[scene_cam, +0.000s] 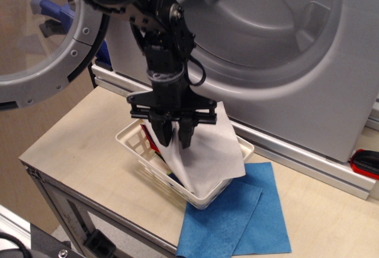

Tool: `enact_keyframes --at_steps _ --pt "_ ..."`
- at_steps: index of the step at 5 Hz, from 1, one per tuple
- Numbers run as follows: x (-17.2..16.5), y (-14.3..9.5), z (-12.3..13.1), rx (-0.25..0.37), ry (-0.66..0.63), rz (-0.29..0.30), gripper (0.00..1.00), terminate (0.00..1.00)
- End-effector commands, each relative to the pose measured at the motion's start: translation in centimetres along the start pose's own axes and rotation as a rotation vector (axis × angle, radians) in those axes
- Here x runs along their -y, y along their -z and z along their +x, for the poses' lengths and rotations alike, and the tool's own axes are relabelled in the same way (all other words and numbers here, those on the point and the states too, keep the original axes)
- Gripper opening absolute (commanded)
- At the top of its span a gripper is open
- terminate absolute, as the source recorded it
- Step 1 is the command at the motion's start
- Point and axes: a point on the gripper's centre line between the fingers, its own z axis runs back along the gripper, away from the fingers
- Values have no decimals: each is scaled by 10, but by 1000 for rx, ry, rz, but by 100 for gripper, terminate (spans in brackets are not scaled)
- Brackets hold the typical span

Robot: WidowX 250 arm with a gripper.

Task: Take clothes out of laundry machine

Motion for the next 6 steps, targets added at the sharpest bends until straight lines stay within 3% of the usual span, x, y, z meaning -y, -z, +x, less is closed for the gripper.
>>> enact_keyframes --at_steps 1,3,4,5,6 --pt "2 -54 22 136 -16 -29 100 0" --pt "20 -98 36 79 -34 -78 100 0" --pt "24 -105 42 39 83 -31 100 0" --pt "24 -105 42 39 83 -31 100 0" --pt "24 -105 42 39 83 -31 100 100"
